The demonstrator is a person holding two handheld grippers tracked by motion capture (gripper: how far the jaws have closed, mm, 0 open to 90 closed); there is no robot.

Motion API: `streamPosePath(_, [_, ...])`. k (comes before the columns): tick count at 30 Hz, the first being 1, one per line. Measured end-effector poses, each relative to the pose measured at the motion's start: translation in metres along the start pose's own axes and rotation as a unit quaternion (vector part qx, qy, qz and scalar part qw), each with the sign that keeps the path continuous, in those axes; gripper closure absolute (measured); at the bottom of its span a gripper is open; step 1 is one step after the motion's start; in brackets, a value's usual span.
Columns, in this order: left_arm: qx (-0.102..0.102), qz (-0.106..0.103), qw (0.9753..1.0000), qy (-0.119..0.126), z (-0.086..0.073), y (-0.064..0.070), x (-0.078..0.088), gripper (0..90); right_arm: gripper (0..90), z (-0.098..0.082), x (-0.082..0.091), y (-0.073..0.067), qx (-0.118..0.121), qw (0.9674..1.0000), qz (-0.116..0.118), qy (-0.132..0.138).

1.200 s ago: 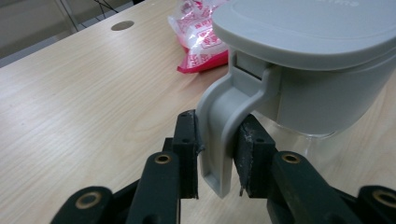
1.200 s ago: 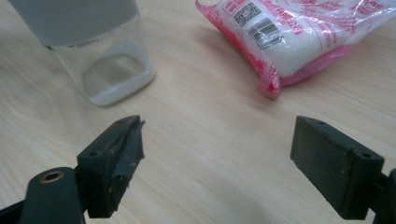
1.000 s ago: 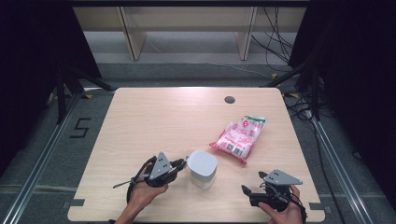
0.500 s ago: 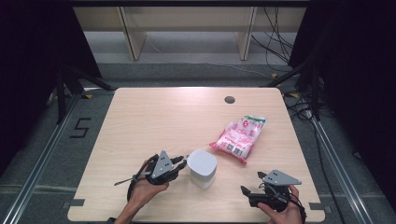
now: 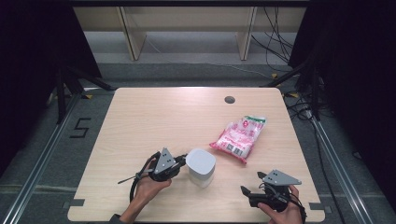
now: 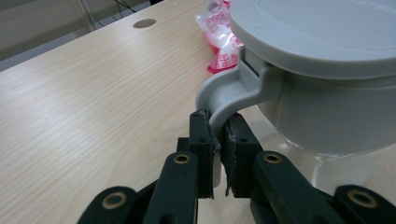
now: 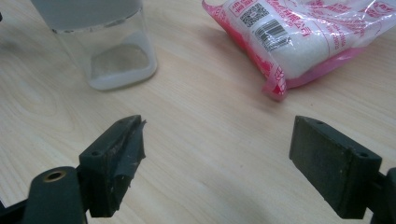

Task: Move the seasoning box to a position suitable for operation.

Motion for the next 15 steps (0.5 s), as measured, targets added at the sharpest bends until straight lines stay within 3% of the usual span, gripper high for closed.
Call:
streamPosePath(3, [-0.001, 0.017, 0.9998, -0.005, -0.002, -0.007, 0.002, 82.5, 18.6, 0.001, -0.001, 0.004, 0.020, 0.9998, 0.003, 0.004])
streamPosePath(6, [0.009, 0.026, 0.9996, -0.005, -0.004, -0.014, 0.002, 82.5, 18.6, 0.000, 0.000, 0.001, 0.002, 1.0000, -0.001, 0.001])
streamPosePath(7, [0.010, 0.028, 0.9995, -0.006, -0.004, -0.015, 0.002, 82.5, 18.7, 0.001, -0.001, 0.003, 0.017, 0.9999, -0.001, 0.000])
streamPosePath(8, [0.004, 0.031, 0.9995, -0.008, -0.004, -0.017, 0.003, 82.5, 18.7, 0.001, -0.001, 0.003, 0.017, 0.9999, -0.001, 0.000])
streamPosePath(15, [0.018, 0.049, 0.9986, -0.011, -0.008, -0.025, 0.006, 82.5, 18.8, 0.001, -0.001, 0.004, 0.017, 0.9998, 0.003, 0.002])
Point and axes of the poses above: each handheld gripper's, and its own axes: x roughly backward along the jaws, z roughly out of its top, y roughly to its right, the point moved 1 cm from there along -x, roughly forward along the jaws, and after that the axes turned 14 degrees about z, right-handed, at the moved point
